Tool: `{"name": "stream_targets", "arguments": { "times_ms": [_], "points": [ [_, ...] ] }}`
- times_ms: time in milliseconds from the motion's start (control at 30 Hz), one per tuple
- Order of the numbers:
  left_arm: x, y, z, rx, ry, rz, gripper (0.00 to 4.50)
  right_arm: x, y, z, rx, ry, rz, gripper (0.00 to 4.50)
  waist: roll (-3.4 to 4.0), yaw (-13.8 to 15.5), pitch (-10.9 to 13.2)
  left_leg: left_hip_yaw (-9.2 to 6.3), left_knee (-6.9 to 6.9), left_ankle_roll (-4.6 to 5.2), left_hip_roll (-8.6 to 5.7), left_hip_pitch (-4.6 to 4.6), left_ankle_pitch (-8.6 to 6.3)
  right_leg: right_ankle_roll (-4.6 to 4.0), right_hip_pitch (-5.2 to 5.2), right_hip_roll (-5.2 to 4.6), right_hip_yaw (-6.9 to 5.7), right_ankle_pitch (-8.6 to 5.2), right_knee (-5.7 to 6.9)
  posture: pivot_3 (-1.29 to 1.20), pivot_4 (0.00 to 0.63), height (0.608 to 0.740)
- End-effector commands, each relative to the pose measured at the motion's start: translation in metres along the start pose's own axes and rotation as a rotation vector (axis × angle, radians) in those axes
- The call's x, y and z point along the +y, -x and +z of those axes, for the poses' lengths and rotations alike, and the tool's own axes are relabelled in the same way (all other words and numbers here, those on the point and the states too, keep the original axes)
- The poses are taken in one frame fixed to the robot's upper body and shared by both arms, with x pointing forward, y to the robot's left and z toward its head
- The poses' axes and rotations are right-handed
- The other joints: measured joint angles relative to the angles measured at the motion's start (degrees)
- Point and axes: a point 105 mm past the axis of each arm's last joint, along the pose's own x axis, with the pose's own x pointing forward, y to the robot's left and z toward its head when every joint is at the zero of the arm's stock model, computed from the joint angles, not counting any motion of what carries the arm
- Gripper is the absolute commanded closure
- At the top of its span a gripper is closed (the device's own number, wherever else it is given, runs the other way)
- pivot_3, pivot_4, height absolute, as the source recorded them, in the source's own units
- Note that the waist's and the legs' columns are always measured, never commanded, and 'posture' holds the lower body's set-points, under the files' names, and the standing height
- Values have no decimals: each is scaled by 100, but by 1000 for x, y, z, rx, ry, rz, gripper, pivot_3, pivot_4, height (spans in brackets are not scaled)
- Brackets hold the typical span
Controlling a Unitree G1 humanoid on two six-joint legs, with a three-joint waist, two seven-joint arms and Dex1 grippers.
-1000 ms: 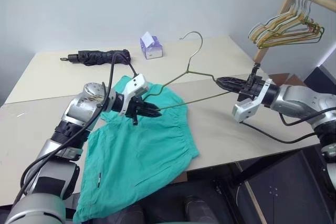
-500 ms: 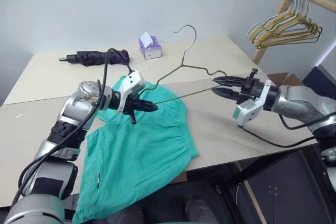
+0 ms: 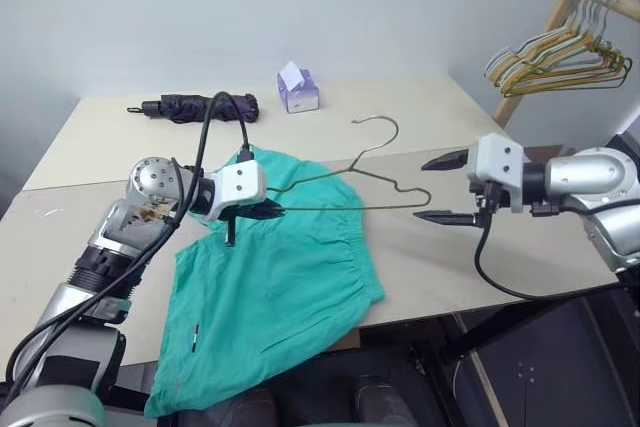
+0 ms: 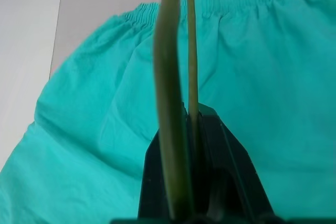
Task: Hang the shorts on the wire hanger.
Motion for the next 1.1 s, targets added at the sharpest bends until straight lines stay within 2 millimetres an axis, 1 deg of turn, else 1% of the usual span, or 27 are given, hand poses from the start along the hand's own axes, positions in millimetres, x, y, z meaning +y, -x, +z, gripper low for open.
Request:
{"name": "stream_targets", "arguments": {
  "times_ms": [33, 133, 233, 433, 533, 567, 600, 633, 700, 800, 900, 967, 1000, 1100],
  "points": [
    [3, 5, 18, -61, -55, 10, 4500, -6, -7, -5, 108, -19, 9, 36, 0, 18, 0, 1, 0, 0, 0, -1, 0, 0, -2, 1, 0, 0, 1, -42, 0, 740],
    [2, 4, 20, -67, -55, 6, 4500, -5, -15, -10, 160, -39, 25, 36, 1, 58, 0, 2, 3, 0, 0, -4, 0, 1, -5, 1, 1, 0, 4, -40, 0, 740],
    [1, 3, 19, -65, -57, -4, 4500, -6, -18, -7, 164, -51, 40, 576, 1, 70, 0, 2, 10, 0, -1, -12, 0, 2, -9, 0, 0, 0, 5, -41, 5, 740],
    [-1, 1, 20, -64, -62, -17, 4500, 0, -23, -5, 171, -38, 86, 2733, 1, 78, 0, 1, 13, 0, -1, -13, 0, 3, -8, 0, -2, 0, 6, -46, 6, 740],
    [-2, -1, 19, -54, -93, -27, 4500, 2, -24, -6, 190, -10, 109, 3673, 1, 69, 0, 1, 13, 0, -1, -13, 0, 4, -8, 0, -3, 0, 7, -46, 5, 740],
    [-2, -1, 20, -55, -94, -29, 4500, 2, -25, -6, 192, -10, 113, 4133, 1, 67, 0, 1, 13, 0, -1, -13, 0, 4, -9, 0, -2, 0, 7, -46, 4, 740],
    [-2, -2, 20, -57, -95, -31, 4500, 2, -25, -6, 191, -5, 116, 4369, 1, 59, 0, 1, 13, 0, -1, -13, 0, 4, -8, 0, -3, 0, 7, -46, 4, 740],
    [-2, -2, 20, -59, -97, -31, 4500, 2, -25, -6, 190, -5, 118, 4445, 1, 53, 0, 0, 13, 1, 0, -13, -1, 4, -8, 1, -3, 0, 7, -46, 4, 740],
    [-3, -2, 20, -62, -99, -32, 4500, 2, -25, -5, 188, -3, 120, 4445, 1, 52, 0, 1, 13, 1, 0, -12, -1, 4, -8, 1, -2, 0, 9, -45, 5, 740],
    [-5, 1, 26, -150, -133, -38, 4500, 4, -23, -2, 159, -8, 132, 4445, 1, 54, 0, 0, 13, 1, 0, -12, -1, 4, -8, 1, -3, 0, 9, -45, 8, 740],
    [-9, 6, 25, -198, -139, -62, 4500, 10, -18, -3, 138, 0, 158, 4445, 1, 57, 0, 0, 13, 1, 0, -12, -1, 4, -9, 0, -3, 0, 8, -47, 14, 740],
    [-11, 10, 21, -210, -116, -94, 3940, 16, -12, -7, 129, 6, 184, 4500, 1, 64, 0, 0, 14, 1, 0, -12, -1, 4, -8, 0, -4, 0, 8, -48, 16, 740],
    [-11, 13, 20, -216, -106, -104, 3734, 19, -9, -9, 127, 0, 191, 4500, 1, 75, 0, -1, 14, 1, 0, -14, -1, 4, -8, 0, -6, 0, 7, -50, 18, 740],
    [-4, 19, 16, -235, -77, -71, 2866, 30, 3, -17, 123, -48, 208, 4500, 1, 89, 0, 0, 18, 1, -1, -15, -1, 5, -6, -1, -6, -1, 7, -52, 20, 740]
  ]
}}
